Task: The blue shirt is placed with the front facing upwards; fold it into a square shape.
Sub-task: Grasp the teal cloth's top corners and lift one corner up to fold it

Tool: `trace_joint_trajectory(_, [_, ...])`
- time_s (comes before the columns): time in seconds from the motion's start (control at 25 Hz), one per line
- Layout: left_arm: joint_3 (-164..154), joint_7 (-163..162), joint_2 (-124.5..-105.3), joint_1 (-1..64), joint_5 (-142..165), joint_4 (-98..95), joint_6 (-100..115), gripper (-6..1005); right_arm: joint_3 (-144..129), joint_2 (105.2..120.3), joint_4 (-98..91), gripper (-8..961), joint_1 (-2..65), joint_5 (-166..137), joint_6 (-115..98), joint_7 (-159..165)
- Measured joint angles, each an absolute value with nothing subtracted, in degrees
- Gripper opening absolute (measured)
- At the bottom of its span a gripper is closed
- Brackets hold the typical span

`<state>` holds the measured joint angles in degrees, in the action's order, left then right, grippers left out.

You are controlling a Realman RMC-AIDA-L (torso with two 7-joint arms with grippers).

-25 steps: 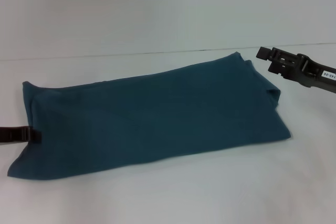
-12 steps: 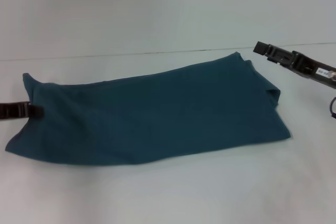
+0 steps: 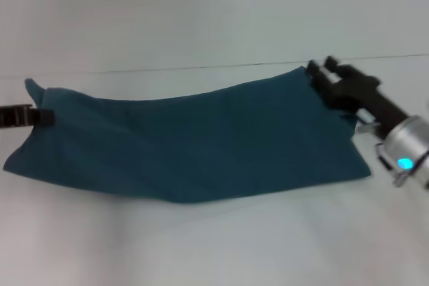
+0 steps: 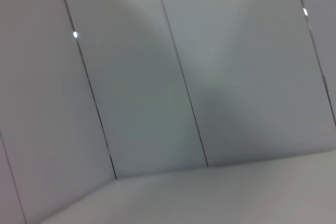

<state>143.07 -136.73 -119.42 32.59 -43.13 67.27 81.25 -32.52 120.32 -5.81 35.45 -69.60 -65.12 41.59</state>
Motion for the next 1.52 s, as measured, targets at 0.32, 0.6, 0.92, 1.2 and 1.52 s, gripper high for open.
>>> trace_joint_trajectory(0.32, [143.58,-137.94,-119.5,32.44,-46.47,73.06,86.04,45,-31.84,120.96,5.65,242,44.69,-68.55,-58.23,32.14])
trace_joint_trajectory(0.6, [143.61,-138.79,-119.67,32.4,-48.87,76.71,88.69,45,-30.7,121.49,12.06,71,52.88,-69.83,-49.85,30.64])
trace_joint_trajectory(0.92, [143.49,-138.87,-119.59,32.93,-53.24,77.66,90.0,45,-23.32,121.54,15.55,-1,58.86,-79.64,-41.65,30.93])
trace_joint_trajectory(1.2, [142.9,-138.38,-119.7,33.49,-55.1,77.78,89.99,45,-10.97,121.54,18.54,0,61.13,-94.42,-34.33,31.02])
trace_joint_trajectory(1.52, [141.68,-138.05,-120.26,36.27,-55.37,77.28,89.57,46,1.15,121.54,21.87,0,62.03,-109.3,-30.13,31.02])
